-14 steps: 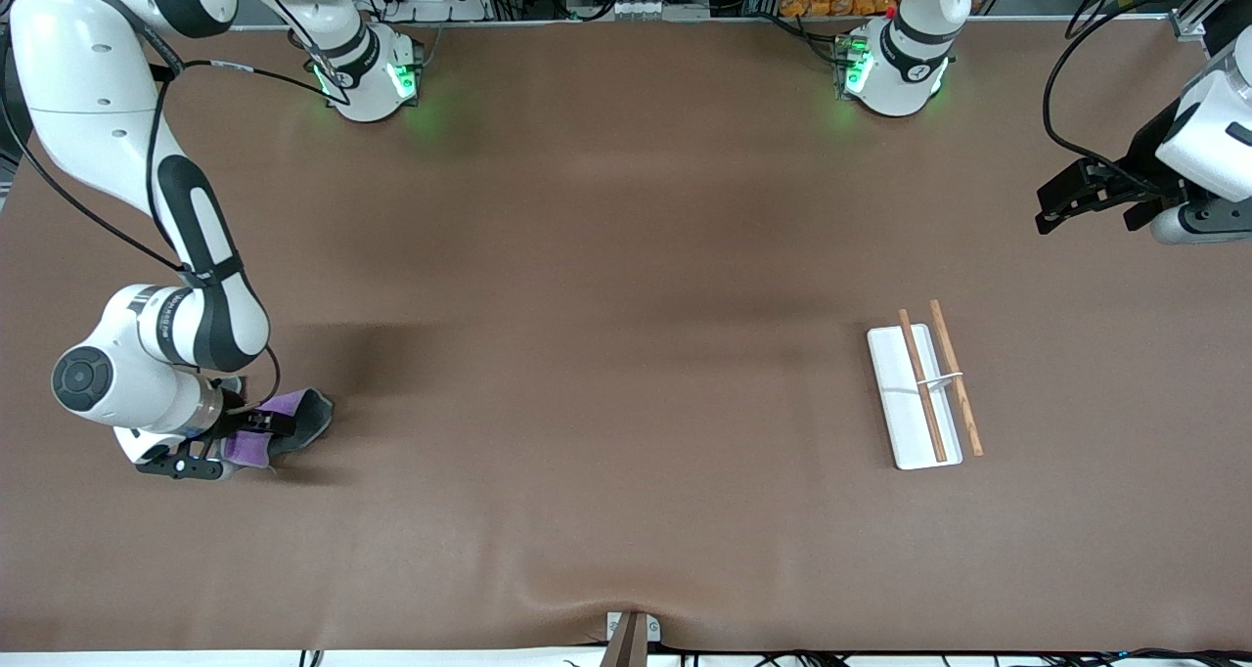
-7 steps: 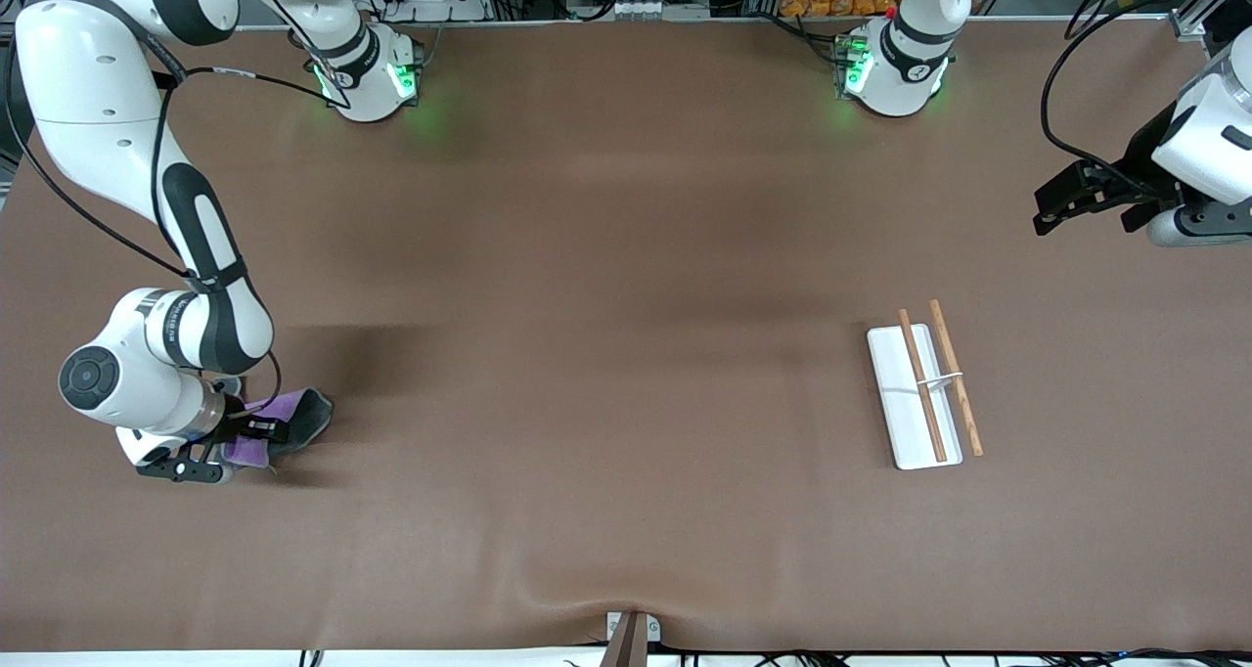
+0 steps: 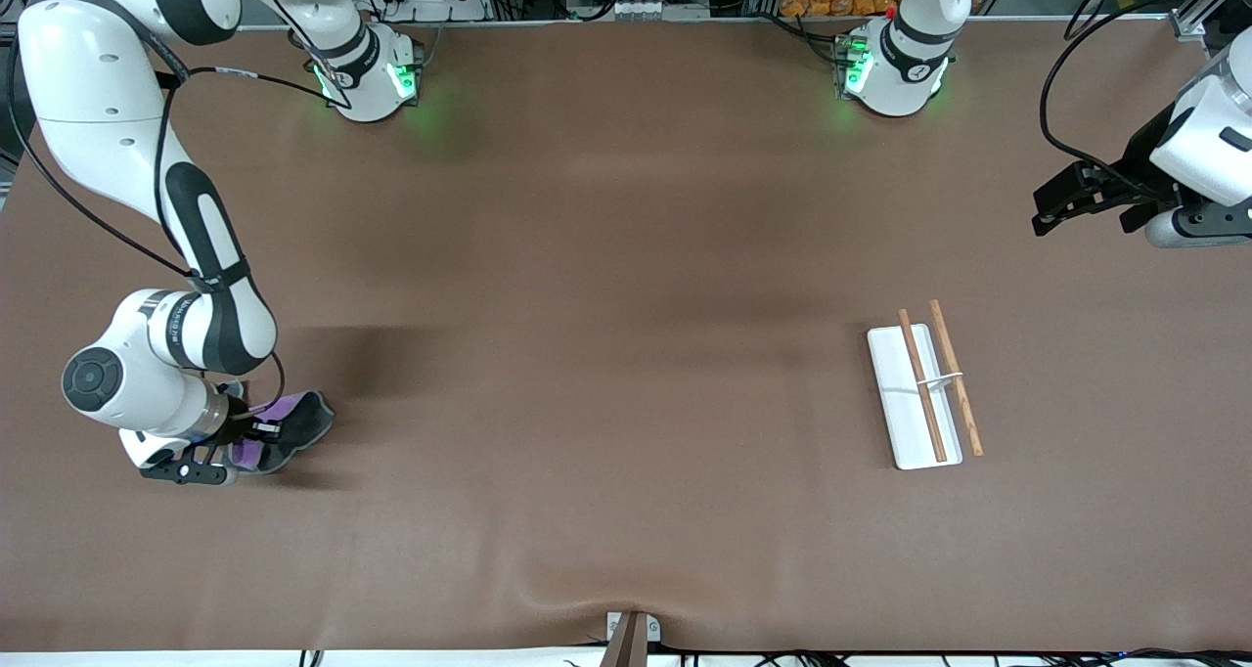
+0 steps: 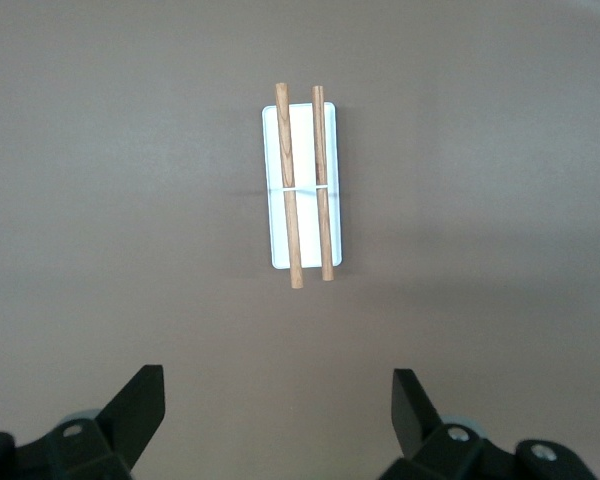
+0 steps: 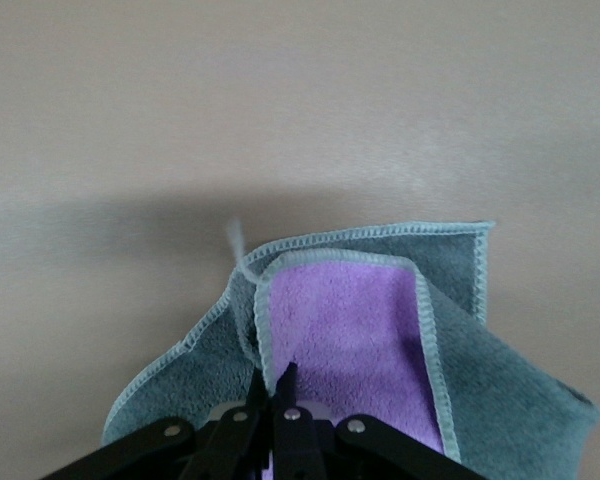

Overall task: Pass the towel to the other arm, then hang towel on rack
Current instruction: 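Lift the towel with the right gripper while the left gripper approaches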

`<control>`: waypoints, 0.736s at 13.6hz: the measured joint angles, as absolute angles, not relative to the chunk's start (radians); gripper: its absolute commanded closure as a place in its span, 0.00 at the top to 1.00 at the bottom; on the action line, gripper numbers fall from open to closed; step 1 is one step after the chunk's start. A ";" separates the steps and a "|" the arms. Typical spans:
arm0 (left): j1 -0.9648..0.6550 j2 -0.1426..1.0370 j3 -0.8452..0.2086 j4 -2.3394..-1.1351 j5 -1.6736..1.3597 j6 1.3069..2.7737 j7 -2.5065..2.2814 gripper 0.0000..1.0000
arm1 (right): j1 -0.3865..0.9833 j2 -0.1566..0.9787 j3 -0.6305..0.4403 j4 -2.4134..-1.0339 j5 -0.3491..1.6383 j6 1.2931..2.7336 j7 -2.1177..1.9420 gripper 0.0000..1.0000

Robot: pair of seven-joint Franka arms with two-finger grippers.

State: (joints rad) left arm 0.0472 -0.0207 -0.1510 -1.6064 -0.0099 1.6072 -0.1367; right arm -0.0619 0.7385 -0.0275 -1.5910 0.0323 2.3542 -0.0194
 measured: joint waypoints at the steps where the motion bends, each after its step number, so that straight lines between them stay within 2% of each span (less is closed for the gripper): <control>1: 0.046 -0.021 -0.151 -1.606 -0.010 1.607 -0.137 1.00 | -0.051 0.729 -0.027 -1.580 0.028 2.318 -0.020 0.00; 10: 0.037 -0.017 -0.175 -1.607 -0.010 1.607 -0.137 1.00 | 0.130 0.443 -0.017 -1.536 -0.160 1.891 -0.037 0.00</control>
State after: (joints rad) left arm 0.0370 -0.0170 -0.1754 -1.6070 -0.0103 1.6072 -0.1367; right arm 0.1301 0.4429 -0.0168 -1.5361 -0.1603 1.8907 -0.0370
